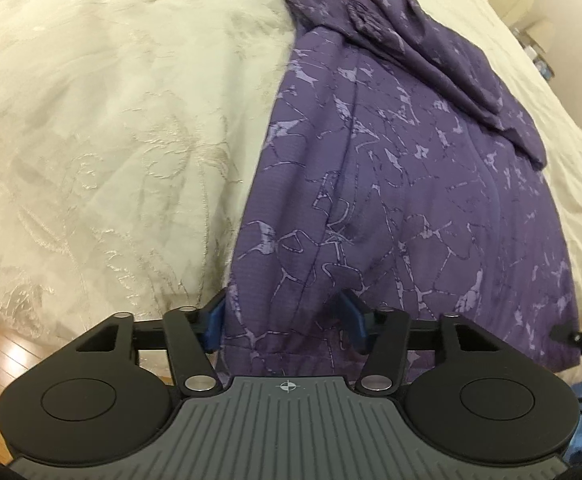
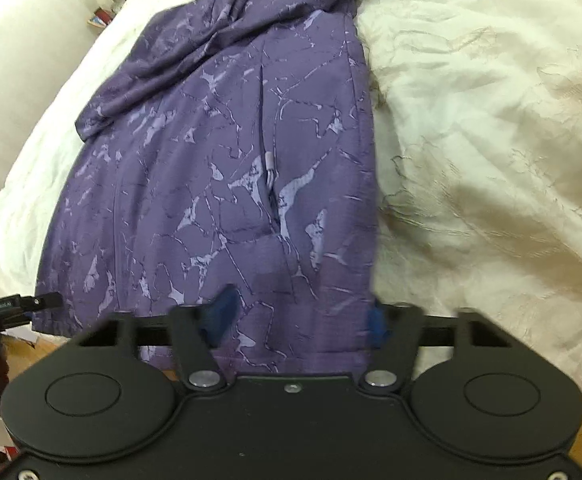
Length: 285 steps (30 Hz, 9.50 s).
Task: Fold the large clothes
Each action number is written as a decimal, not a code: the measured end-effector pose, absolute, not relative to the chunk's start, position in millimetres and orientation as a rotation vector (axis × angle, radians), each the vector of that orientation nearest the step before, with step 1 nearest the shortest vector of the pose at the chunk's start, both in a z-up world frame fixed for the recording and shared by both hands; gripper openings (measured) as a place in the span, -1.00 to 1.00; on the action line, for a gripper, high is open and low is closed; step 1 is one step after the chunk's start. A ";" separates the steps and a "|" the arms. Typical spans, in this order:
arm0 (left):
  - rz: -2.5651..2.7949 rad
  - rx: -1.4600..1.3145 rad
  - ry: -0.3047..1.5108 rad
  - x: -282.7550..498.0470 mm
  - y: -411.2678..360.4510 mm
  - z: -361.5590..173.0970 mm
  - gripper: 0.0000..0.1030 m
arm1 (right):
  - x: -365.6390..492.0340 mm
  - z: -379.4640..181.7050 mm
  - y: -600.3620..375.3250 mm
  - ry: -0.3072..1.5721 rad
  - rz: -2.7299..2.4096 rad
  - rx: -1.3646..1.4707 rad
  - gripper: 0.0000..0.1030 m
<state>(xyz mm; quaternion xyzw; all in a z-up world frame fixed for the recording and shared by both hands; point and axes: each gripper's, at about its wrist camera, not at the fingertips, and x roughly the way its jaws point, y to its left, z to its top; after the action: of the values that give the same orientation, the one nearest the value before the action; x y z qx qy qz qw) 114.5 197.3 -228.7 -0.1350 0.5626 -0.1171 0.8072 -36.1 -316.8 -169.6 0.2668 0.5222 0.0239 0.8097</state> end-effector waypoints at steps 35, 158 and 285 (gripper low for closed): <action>-0.319 -0.793 0.716 273.3 220.9 -92.1 -0.84 | 112.1 -47.1 -411.8 0.650 0.022 0.930 -0.65; -0.240 -0.559 1.143 315.8 184.7 -220.0 0.83 | 169.9 -181.5 -430.0 1.019 -0.110 0.963 1.00; -0.324 -0.371 0.937 191.6 -38.9 -206.1 -0.23 | 174.3 -159.8 -457.0 1.110 0.152 0.480 0.84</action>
<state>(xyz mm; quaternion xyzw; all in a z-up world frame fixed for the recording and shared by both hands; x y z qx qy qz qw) 191.6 -38.9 -206.1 -0.1767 0.4467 -0.1547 0.8633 174.3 -457.0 -159.8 0.2253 0.5213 0.0714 0.8200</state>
